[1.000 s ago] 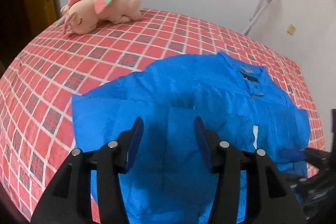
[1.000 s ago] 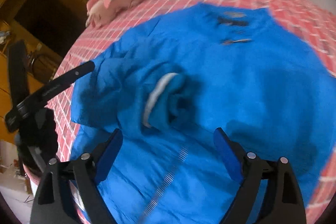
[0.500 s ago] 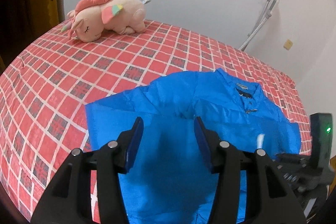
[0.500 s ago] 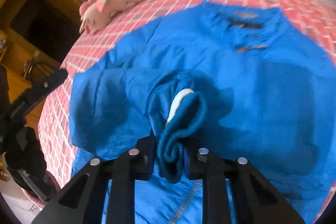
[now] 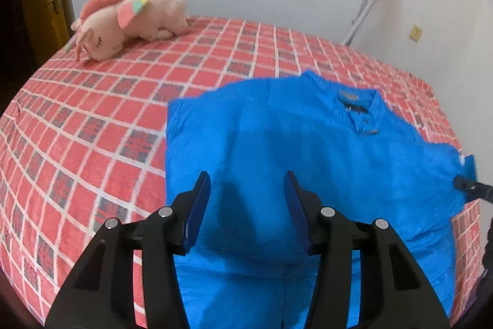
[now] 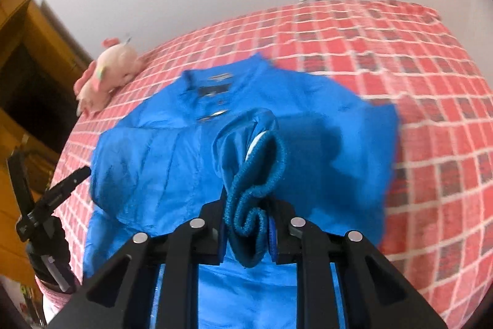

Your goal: Fold large clothes

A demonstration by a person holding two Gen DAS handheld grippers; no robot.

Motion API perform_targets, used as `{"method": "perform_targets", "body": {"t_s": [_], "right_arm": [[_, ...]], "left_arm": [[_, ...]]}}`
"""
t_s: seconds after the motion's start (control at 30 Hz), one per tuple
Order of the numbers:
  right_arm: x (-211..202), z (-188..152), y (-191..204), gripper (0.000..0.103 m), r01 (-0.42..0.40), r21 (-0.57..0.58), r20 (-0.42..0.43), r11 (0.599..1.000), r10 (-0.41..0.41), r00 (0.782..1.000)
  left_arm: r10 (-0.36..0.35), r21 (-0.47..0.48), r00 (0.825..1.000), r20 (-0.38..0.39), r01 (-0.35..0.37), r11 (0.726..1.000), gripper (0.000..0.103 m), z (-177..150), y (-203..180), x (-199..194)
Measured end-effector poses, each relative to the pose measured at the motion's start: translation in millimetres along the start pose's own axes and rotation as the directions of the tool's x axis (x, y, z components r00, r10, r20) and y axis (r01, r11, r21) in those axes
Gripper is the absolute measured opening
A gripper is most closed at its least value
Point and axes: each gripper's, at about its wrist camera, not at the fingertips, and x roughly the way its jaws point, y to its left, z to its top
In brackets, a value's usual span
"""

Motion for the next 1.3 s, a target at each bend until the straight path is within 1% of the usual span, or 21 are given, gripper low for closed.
{"method": "perform_targets", "body": {"t_s": [0.17,0.3,0.4,0.47,0.5,0.53,0.6,0.63,0.7,0.77,0.83,0.87,1.0,1.07,1.23,1.3], "right_arm": [[15.9,-10.4,-29.2,0.020,-0.005,0.054,-0.036,0.999,0.006,0.999],[39.6,-18.8,-42.1,0.028,-0.007,0.072,-0.059,0.997,0.011,0.998],[41.3,-20.6,-46.0,0.029,-0.031,0.077,-0.052,0.997,0.035,0.998],[30.4,-21.6,-42.7,0.032,-0.011,0.054,-0.024,0.998,0.012,1.000],[22.8,-21.8,-41.0,0.036,0.009,0.047,-0.006,0.999,-0.009,1.000],[9.7,-21.1,-37.0,0.036,0.042,0.032,0.031,0.999,-0.043,0.999],[-14.6,-21.4,-26.7,0.036,0.096,-0.005,0.113,0.995,-0.095,0.989],[-27.1,-23.5,-18.8,0.036,0.114,-0.031,0.154,0.993,-0.108,0.982],[-35.8,-26.8,-4.1,0.036,0.105,-0.072,0.177,0.992,-0.091,0.980],[-30.6,-31.4,11.5,0.036,0.077,-0.116,0.151,0.990,-0.059,0.987],[-16.7,-37.0,23.2,0.036,0.066,-0.150,0.101,0.987,-0.051,0.994],[-7.0,-39.6,27.9,0.036,0.068,-0.166,0.074,0.984,-0.056,0.996],[20.1,-43.0,22.2,0.035,0.126,-0.153,0.013,0.980,-0.125,0.992],[29.8,-44.5,13.3,0.035,0.110,-0.133,-0.014,0.985,-0.112,0.994],[40.7,-46.6,6.9,0.034,0.097,-0.138,-0.011,0.986,-0.100,0.995],[37.8,-45.9,3.6,0.034,0.074,-0.119,0.002,0.990,-0.074,0.997]], "left_arm": [[0.033,0.038,0.997,-0.065,-0.031,0.999,0.048,-9.3,-4.7,32.0],[0.062,0.073,0.996,-0.062,-0.058,0.996,0.049,-16.2,-7.4,40.8],[0.067,0.081,0.996,-0.059,-0.062,0.995,0.049,-17.2,-8.8,42.5],[0.061,0.067,0.997,-0.054,-0.057,0.996,0.049,-16.3,-7.6,39.9],[0.061,0.055,0.997,-0.052,-0.058,0.997,0.049,-14.9,-7.1,36.8],[0.060,0.040,0.997,-0.042,-0.058,0.997,0.049,-13.1,-8.0,29.5],[0.031,0.033,0.999,-0.013,-0.031,0.999,0.049,-10.5,-12.7,15.0],[0.013,0.038,1.000,0.006,-0.014,0.999,0.049,-10.1,-18.0,5.7],[-0.012,0.059,0.999,0.032,0.010,0.998,0.049,-13.2,-33.0,-7.3],[-0.034,0.088,0.999,0.028,0.031,0.996,0.049,-18.6,-48.0,-9.2],[-0.062,0.122,0.998,-0.001,0.062,0.991,0.049,-25.8,-61.3,-3.2],[-0.064,0.132,0.998,-0.014,0.065,0.989,0.049,-28.1,-64.4,0.3],[-0.012,0.166,0.997,-0.072,0.024,0.986,0.050,-38.2,-68.6,27.8],[-0.001,0.192,0.997,-0.079,0.016,0.981,0.051,-41.4,-69.7,37.5],[0.004,0.204,0.997,-0.073,0.011,0.979,0.051,-43.1,-69.1,41.5],[-0.013,0.188,0.997,-0.074,0.027,0.982,0.051,-42.3,-65.6,40.4]]}}
